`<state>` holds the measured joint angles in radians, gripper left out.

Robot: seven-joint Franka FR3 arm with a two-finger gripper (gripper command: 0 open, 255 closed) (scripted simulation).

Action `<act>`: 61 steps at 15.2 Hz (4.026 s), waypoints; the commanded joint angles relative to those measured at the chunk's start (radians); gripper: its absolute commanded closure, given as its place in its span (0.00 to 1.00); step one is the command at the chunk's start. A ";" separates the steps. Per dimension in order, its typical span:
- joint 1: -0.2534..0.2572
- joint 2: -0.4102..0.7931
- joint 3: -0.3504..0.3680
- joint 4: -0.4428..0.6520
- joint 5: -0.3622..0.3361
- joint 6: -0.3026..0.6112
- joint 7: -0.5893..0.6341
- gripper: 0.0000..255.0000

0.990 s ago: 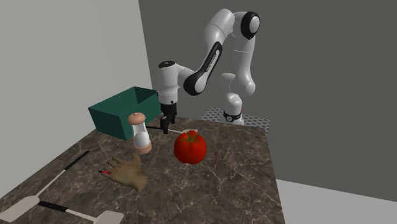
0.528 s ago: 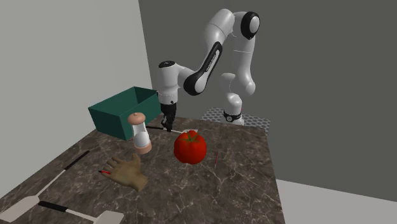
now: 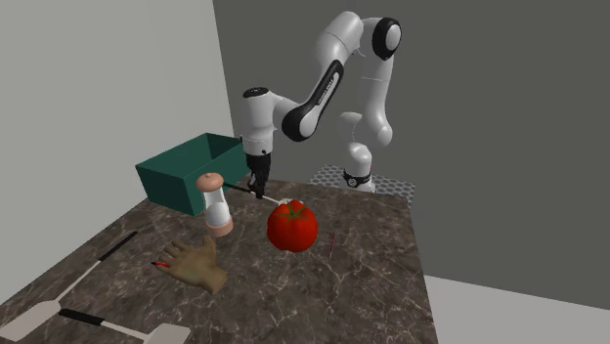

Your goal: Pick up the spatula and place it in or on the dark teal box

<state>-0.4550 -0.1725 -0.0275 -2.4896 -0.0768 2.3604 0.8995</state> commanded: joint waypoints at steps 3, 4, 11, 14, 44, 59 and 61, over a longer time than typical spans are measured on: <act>0.001 -0.032 0.000 0.025 0.003 -0.057 -0.004 1.00; 0.001 -0.040 0.000 0.031 0.004 -0.072 -0.005 1.00; 0.002 -0.089 0.001 0.084 0.008 -0.174 -0.011 1.00; 0.003 -0.106 0.002 0.110 0.009 -0.216 -0.013 1.00; -0.041 -0.030 -0.078 0.513 0.010 -0.535 -0.155 1.00; -0.178 0.403 -0.213 1.026 0.102 -0.614 -0.441 1.00; -0.177 0.399 -0.213 0.995 0.102 -0.586 -0.440 1.00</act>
<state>-0.6319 0.2281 -0.2400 -1.4807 0.0250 1.7617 0.4606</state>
